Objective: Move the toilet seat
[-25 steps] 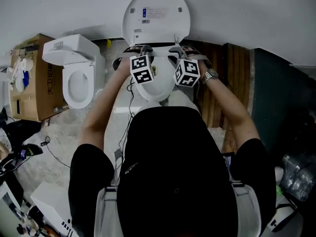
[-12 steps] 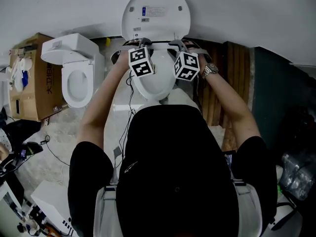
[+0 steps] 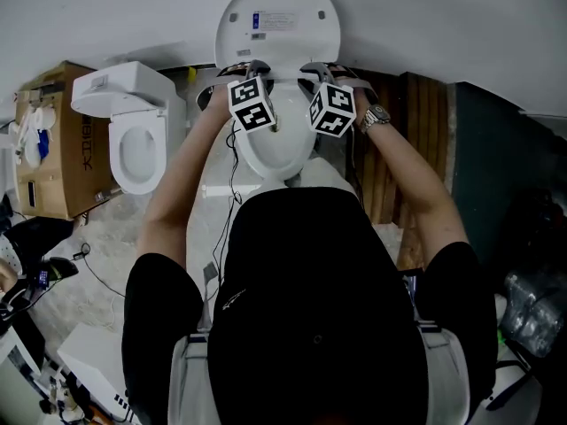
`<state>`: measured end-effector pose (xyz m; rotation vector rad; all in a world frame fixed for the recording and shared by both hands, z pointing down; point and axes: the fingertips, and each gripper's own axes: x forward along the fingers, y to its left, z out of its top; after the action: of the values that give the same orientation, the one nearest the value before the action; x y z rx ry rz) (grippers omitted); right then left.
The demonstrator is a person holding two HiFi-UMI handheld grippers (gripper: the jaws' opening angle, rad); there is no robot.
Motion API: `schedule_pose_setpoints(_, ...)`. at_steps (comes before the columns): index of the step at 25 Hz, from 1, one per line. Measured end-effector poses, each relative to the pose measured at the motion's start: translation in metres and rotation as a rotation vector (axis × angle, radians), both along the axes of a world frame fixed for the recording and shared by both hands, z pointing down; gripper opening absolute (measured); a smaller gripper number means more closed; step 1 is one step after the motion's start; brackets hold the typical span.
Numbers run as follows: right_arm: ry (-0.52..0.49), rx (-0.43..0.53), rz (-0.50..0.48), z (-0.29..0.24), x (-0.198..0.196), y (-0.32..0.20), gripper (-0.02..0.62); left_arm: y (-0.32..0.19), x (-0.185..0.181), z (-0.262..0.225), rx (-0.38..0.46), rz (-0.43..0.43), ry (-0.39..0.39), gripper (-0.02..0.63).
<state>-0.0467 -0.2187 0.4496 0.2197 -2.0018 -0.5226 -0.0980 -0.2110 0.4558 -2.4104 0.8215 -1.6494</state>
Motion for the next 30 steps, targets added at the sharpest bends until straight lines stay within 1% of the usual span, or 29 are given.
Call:
schedule_pose_setpoints(7,-0.015,0.001,0.019,-0.005,-0.002,-0.012,0.103,-0.011,-0.001,-0.004,0.017,-0.010,0.002,0.132)
schedule_pose_setpoints(30,-0.043,-0.020,0.078,-0.017,-0.017,-0.072,0.109,-0.070,-0.014,-0.013,0.015,-0.056,0.032,0.143)
